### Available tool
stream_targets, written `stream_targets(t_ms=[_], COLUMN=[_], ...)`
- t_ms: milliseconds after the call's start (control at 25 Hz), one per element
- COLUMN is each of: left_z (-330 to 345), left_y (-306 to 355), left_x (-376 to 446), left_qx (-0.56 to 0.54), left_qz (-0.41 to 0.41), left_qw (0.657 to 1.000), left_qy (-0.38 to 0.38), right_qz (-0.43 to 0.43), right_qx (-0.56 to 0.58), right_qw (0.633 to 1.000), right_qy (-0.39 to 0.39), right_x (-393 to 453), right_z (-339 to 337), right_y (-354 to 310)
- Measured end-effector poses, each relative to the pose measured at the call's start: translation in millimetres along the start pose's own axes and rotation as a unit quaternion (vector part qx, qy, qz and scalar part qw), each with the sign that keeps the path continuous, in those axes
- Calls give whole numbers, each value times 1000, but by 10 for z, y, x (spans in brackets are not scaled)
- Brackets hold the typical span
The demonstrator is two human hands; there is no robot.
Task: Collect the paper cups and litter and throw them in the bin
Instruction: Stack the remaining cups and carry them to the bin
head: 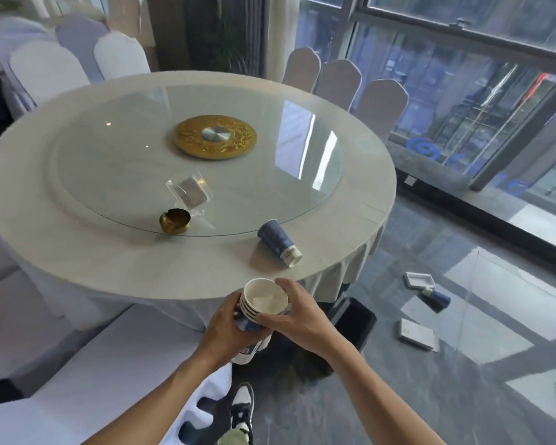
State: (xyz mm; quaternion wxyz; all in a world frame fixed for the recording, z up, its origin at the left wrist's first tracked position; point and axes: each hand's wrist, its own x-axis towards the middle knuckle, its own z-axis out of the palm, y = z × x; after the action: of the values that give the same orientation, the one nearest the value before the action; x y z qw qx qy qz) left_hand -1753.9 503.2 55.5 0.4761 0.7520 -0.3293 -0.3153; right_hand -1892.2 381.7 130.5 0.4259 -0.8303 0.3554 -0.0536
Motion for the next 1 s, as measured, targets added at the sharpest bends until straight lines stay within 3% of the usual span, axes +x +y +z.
stream_targets(t_ms=[440,560,680,880,1000], left_z=[-115,-164,-181,-203,-206], left_y=[66,44,40,42,50], left_x=[1870,2110,2219,2323,2369], left_qx=[-35,-35,-24,-29,-29], left_qz=[-43,-42,-40,-54,-62], left_qw=[998,998,999,997,995], left_qy=[-4,6,16,52,70], right_qz=[58,86,147,162,150], right_qx=[110,137,59,-89,-131], right_qw=[992,987,985,982,979], right_qy=[-25,18,70,-34,-41], right_x=[2038,2435,2725,2871,2904], right_z=[-463,-473,-398,-181,-129], right_y=[89,292,596,1034,1230])
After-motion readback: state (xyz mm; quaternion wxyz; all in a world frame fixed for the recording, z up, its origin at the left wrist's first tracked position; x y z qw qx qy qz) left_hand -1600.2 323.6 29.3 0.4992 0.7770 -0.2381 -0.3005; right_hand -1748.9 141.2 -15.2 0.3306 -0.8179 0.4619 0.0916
